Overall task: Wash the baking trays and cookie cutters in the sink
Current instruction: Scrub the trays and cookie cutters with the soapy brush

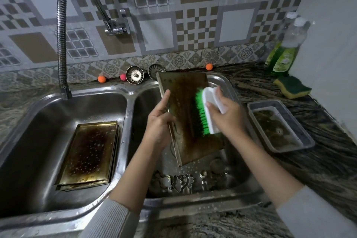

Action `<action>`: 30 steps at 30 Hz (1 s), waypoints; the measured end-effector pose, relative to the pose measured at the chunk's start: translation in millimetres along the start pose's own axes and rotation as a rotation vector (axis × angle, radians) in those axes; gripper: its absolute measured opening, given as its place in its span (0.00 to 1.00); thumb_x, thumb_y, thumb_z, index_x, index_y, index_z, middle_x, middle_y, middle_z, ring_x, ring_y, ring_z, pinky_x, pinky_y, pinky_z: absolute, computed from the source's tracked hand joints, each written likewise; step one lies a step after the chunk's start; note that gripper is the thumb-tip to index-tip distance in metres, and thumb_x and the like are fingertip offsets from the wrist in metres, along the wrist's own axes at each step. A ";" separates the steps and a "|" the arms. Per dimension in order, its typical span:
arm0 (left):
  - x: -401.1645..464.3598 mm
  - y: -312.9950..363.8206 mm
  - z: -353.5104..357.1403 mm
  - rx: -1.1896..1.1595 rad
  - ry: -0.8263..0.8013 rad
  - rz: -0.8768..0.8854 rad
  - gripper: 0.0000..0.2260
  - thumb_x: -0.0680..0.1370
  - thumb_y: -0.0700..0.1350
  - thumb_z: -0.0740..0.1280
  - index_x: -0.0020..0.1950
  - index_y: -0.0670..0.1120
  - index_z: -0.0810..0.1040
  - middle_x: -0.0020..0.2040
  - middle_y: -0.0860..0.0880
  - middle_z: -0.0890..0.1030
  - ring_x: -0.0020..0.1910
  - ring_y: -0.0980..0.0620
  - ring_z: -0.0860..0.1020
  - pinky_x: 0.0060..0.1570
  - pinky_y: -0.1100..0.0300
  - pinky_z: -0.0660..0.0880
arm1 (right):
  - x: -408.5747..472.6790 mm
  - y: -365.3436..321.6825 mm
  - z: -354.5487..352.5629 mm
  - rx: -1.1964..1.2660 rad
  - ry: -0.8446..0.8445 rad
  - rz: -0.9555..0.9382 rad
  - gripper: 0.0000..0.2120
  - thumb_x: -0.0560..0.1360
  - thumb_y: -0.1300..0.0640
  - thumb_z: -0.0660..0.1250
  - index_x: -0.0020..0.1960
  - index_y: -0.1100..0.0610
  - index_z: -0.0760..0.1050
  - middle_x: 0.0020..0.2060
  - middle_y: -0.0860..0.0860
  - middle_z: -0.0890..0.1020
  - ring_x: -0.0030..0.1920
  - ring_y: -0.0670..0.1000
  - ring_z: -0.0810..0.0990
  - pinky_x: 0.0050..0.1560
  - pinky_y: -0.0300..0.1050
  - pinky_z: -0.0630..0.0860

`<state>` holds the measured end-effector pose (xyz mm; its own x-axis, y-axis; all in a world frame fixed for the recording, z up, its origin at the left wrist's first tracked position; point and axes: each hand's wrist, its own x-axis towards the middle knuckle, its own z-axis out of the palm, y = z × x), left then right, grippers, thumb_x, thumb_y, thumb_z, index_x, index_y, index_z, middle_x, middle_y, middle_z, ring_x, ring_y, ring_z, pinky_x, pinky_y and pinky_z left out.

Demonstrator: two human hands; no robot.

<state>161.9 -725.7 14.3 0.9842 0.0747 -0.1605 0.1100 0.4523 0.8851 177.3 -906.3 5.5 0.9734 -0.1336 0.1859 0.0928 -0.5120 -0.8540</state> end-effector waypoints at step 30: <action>-12.0 -9.4 1.6 0.091 -0.083 -0.091 0.28 0.79 0.30 0.57 0.74 0.53 0.64 0.66 0.49 0.75 0.52 0.51 0.80 0.39 0.58 0.79 | -44.4 8.0 -0.2 0.214 -0.204 -0.083 0.32 0.70 0.54 0.74 0.68 0.39 0.63 0.48 0.43 0.73 0.45 0.38 0.74 0.45 0.22 0.69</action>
<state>149.3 -732.3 8.6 0.9773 -0.0381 -0.2082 0.2073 0.3710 0.9052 134.8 -904.6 -9.4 0.9805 0.0859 0.1766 0.1951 -0.3206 -0.9269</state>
